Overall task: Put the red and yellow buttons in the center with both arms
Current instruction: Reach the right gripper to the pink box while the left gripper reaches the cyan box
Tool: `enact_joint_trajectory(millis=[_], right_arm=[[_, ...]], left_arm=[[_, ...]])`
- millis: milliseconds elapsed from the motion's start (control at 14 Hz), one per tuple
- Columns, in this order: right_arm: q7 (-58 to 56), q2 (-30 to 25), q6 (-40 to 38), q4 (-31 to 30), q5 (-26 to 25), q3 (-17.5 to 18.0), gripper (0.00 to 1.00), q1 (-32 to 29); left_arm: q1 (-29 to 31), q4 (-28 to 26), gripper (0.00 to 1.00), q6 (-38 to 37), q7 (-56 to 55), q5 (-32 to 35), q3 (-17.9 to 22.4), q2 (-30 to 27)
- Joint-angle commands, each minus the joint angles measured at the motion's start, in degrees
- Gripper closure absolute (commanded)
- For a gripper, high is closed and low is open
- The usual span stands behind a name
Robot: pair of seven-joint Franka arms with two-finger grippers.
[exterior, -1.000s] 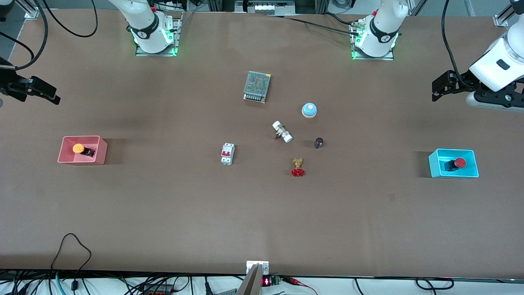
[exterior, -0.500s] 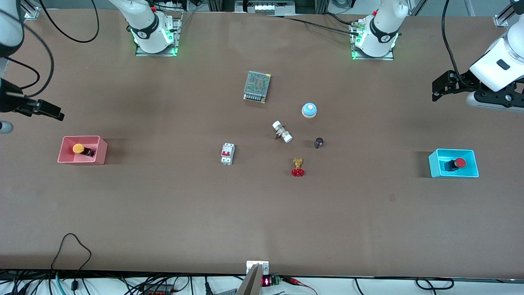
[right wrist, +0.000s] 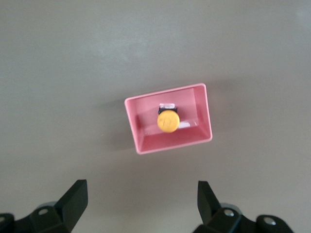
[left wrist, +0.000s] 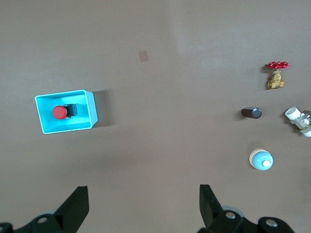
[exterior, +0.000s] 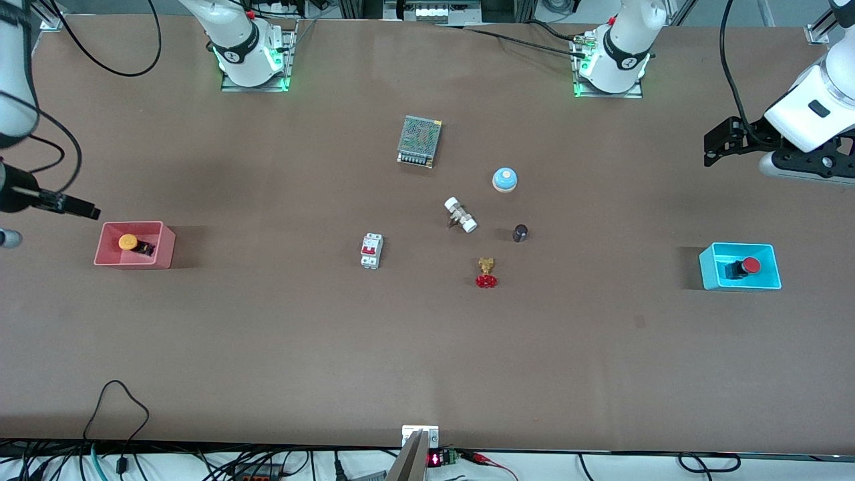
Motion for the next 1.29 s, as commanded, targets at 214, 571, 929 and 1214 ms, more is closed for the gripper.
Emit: enact_joint_trajectory(millis=[214, 571, 929, 1214], right_arm=[[-6.82, 9.33, 10.30, -1.05, -0.72, 0.59, 0.00, -3.40], [-6.92, 12.41, 14.08, -2.19, -5.11, 0.68, 0.00, -3.41], [-6.48, 13.73, 14.79, -2.45, -5.12, 0.76, 0.03, -2.44], [-6.48, 14.87, 15.40, -2.37, -5.12, 0.76, 0.05, -2.00]], left_arm=[[1.75, 4.40, 0.00, -1.85, -0.15, -0.74, 0.06, 4.64], [5.08, 5.38, 0.00, -1.94, 0.55, -0.39, 0.14, 6.67], [8.60, 4.41, 0.00, -0.02, 0.81, 4.52, 0.14, 10.44], [13.42, -3.38, 0.00, 12.61, 2.21, 5.41, 0.14, 12.39]])
